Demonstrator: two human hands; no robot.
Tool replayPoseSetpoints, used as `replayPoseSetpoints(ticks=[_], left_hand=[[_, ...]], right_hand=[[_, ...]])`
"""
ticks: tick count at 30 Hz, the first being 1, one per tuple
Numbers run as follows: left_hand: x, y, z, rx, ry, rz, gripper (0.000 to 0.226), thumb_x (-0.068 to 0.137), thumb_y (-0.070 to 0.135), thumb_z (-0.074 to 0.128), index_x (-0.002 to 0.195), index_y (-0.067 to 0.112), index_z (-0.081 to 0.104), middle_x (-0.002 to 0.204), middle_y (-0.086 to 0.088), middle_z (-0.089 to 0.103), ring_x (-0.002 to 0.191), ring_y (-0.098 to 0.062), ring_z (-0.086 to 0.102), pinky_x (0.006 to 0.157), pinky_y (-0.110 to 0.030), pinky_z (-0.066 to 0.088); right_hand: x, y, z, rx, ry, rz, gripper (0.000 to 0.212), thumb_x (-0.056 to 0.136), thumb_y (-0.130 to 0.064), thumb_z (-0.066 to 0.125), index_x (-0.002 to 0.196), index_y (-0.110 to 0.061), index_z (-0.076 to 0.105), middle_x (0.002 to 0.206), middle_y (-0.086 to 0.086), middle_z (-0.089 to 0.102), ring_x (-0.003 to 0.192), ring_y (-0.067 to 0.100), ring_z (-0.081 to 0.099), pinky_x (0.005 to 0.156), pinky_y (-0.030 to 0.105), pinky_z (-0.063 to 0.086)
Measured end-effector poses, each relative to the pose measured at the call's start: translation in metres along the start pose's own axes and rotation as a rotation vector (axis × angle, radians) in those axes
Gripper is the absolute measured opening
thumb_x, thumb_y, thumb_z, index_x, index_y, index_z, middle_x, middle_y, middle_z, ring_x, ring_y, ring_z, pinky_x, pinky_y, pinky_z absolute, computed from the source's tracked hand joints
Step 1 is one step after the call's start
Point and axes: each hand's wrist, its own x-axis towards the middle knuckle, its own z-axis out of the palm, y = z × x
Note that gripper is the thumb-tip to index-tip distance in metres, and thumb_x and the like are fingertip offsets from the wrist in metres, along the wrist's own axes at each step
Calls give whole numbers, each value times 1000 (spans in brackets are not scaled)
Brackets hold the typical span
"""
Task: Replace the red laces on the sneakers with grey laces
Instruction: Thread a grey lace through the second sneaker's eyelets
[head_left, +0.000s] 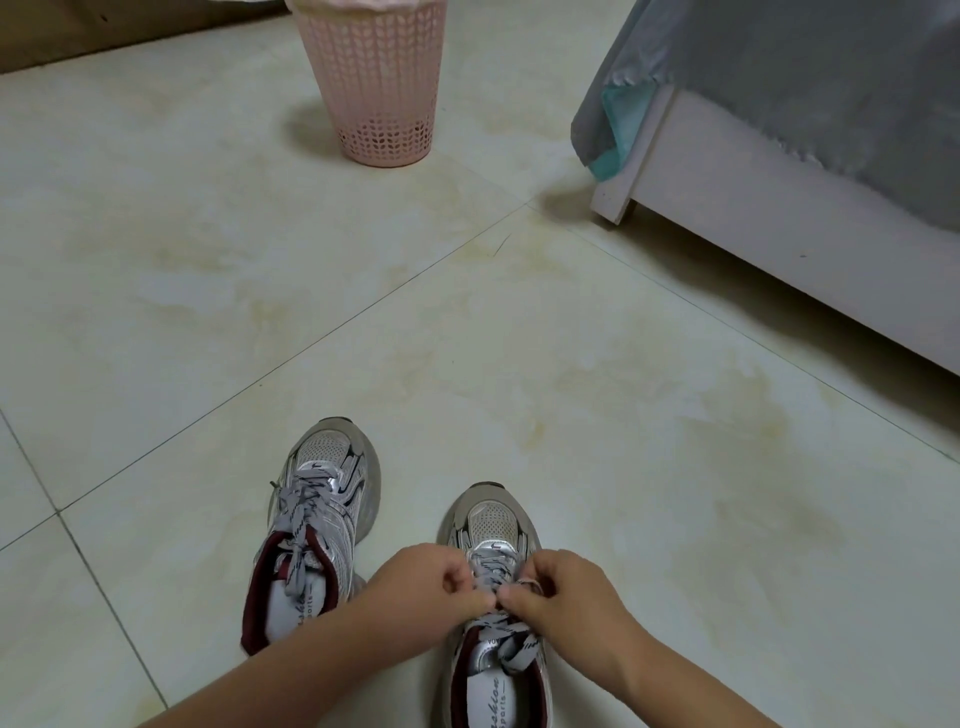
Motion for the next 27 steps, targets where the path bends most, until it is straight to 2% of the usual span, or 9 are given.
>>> replayPoseSetpoints(ticks=[2, 6, 11, 13, 16, 19, 21, 24, 27], left_hand=[[2, 1, 2, 35, 21, 14, 30, 83, 26, 63, 58, 22, 47, 66, 4, 52, 62, -13, 48, 72, -36, 53], [0, -6, -4, -369, -40, -137, 27, 90, 9, 53, 64, 16, 49, 69, 1, 49, 61, -9, 52, 69, -28, 56], [-4, -8, -4, -554, -66, -213, 27, 93, 11, 50, 66, 14, 51, 69, 1, 56, 58, -3, 57, 61, -24, 52], [-3, -4, -3, -336, 43, -141, 22, 89, 17, 56, 68, 18, 51, 75, 2, 55, 63, -8, 52, 60, -24, 52], [-6, 6, -5, 205, 203, 152, 19, 81, 33, 61, 69, 31, 47, 83, 15, 48, 67, 2, 46, 61, -14, 36], [-8, 16, 1, 441, 173, 309, 10, 81, 38, 59, 78, 29, 61, 91, 18, 40, 87, 0, 42, 73, -16, 35], [-8, 22, 5, 572, 141, 281, 17, 85, 35, 54, 90, 25, 66, 103, 11, 45, 102, -11, 41, 85, -25, 39], [-6, 32, 6, 719, 121, 207, 23, 88, 30, 48, 99, 22, 66, 114, 0, 49, 110, -20, 42, 88, -33, 42], [-6, 39, 5, 798, 56, 178, 25, 86, 29, 51, 102, 17, 65, 116, -4, 49, 109, -24, 47, 86, -35, 43]], right_hand=[[3, -4, 2, -57, 14, -37, 31, 83, -19, 61, 60, -20, 41, 60, -8, 44, 58, 8, 38, 55, 19, 32], [2, 5, 0, 393, 31, 104, 34, 85, -4, 57, 58, -16, 42, 62, 2, 45, 64, 17, 41, 66, 29, 38], [-2, 14, 2, 536, 63, 203, 26, 85, -6, 58, 63, -13, 45, 72, 11, 50, 69, 19, 44, 71, 34, 43], [-4, 9, -2, 374, 100, 125, 18, 83, -11, 62, 71, -13, 48, 74, 6, 51, 69, 18, 46, 70, 36, 45], [-9, -3, -8, -11, 160, -97, 20, 79, -19, 66, 75, -30, 49, 84, -8, 46, 75, 8, 48, 65, 14, 40], [-11, -15, -6, -375, 106, -233, 6, 83, -24, 58, 80, -30, 60, 91, -12, 39, 97, 7, 44, 73, 14, 38], [-10, -19, -2, -528, 61, -190, 13, 86, -26, 52, 91, -23, 64, 94, -6, 40, 105, 13, 43, 75, 22, 37], [-5, -24, -2, -622, 23, -94, 21, 86, -28, 52, 98, -15, 64, 102, 4, 51, 103, 20, 51, 75, 26, 38], [-1, -24, -1, -657, -26, -84, 14, 86, -22, 52, 85, -12, 61, 88, 5, 48, 85, 21, 50, 67, 26, 35]])
